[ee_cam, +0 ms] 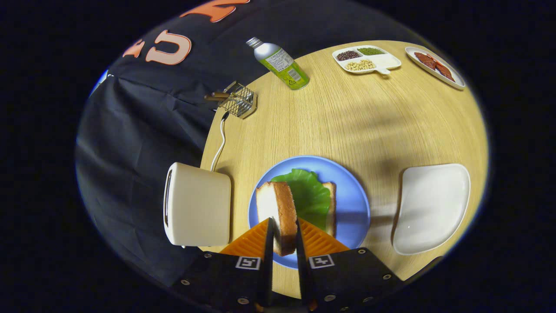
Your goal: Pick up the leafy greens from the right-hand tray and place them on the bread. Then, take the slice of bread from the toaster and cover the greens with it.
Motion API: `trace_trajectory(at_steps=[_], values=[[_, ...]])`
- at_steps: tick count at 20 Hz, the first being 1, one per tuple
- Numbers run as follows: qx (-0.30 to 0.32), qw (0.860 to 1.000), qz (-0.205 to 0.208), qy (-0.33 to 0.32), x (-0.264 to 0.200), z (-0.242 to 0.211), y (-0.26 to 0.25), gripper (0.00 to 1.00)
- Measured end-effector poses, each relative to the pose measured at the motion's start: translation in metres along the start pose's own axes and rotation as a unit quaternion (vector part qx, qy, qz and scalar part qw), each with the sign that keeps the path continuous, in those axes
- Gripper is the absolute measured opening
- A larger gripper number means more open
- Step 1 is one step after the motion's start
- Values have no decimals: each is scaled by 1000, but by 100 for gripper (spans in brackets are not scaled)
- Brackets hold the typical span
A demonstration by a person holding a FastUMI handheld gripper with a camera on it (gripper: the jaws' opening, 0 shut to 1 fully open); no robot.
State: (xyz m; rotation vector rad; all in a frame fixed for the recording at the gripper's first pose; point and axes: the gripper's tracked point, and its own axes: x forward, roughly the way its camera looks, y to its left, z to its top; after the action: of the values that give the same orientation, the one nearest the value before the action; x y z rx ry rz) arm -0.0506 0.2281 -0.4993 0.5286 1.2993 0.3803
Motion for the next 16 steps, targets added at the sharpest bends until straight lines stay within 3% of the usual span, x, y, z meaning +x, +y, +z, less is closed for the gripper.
trace_trajectory(at_steps=[1,4,6,11,16], values=[[-6,1000,-6,-6,-1,1,-1,32],[-19,999,-22,-24,-11,8,-6,67],[-34,998,-39,-43,-25,19,-9,79],[-103,983,-62,-137,-88,71,10,89],[-156,953,-68,-251,-165,126,48,97]])
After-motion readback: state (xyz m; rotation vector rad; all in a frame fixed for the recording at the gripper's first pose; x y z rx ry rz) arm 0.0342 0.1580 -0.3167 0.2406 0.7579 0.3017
